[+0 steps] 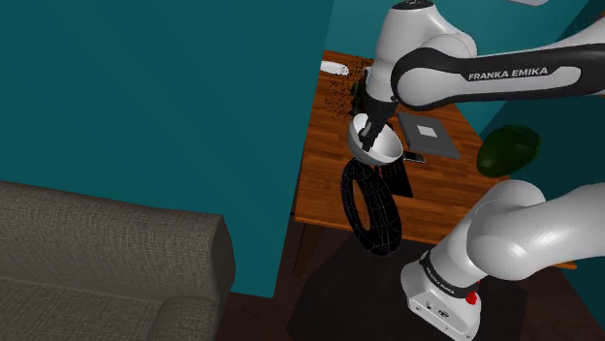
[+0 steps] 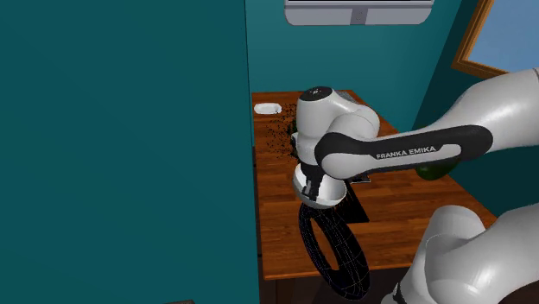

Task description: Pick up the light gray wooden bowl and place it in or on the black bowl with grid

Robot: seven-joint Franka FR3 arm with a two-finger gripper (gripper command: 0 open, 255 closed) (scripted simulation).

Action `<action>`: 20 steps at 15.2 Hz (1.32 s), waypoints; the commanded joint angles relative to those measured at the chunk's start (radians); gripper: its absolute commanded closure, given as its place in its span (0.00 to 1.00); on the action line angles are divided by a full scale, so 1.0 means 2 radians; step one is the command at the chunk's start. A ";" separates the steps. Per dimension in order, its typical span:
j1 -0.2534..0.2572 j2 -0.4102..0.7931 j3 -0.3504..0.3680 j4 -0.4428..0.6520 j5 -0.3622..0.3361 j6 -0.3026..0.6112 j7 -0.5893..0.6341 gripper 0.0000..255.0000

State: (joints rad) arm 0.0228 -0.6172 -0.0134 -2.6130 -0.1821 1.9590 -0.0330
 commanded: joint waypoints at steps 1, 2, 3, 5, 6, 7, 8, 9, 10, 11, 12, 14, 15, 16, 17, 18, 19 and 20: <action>0.009 -0.037 0.012 -0.023 0.010 -0.016 0.013 1.00; 0.014 -0.057 0.019 -0.033 0.015 -0.027 0.019 1.00; 0.019 -0.077 0.026 -0.043 0.022 -0.038 0.026 1.00; 0.035 -0.126 0.043 -0.065 0.039 -0.067 0.042 1.00; 0.035 -0.125 0.043 -0.071 0.039 -0.060 0.043 1.00; 0.035 -0.123 0.044 -0.077 0.039 -0.053 0.044 1.00; 0.035 -0.122 0.044 -0.083 0.039 -0.046 0.045 1.00; 0.035 -0.120 0.044 -0.089 0.039 -0.038 0.046 1.00; 0.035 -0.118 0.044 -0.095 0.039 -0.031 0.047 1.00; 0.035 -0.117 0.044 -0.101 0.038 -0.023 0.048 1.00; 0.035 -0.114 0.045 -0.107 0.038 -0.015 0.049 1.00; 0.035 -0.109 0.045 -0.118 0.038 0.001 0.052 1.00; 0.035 -0.107 0.045 -0.123 0.037 0.009 0.053 1.00; 0.035 -0.104 0.046 -0.128 0.037 0.017 0.054 1.00; 0.034 -0.100 0.046 -0.134 0.037 0.025 0.055 1.00; 0.034 -0.097 0.046 -0.139 0.036 0.034 0.056 1.00; 0.034 -0.093 0.047 -0.144 0.036 0.043 0.057 1.00; 0.034 -0.089 0.047 -0.149 0.035 0.051 0.059 1.00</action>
State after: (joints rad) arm 0.0892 -0.8032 0.0787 -2.8995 -0.1115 2.0422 0.0801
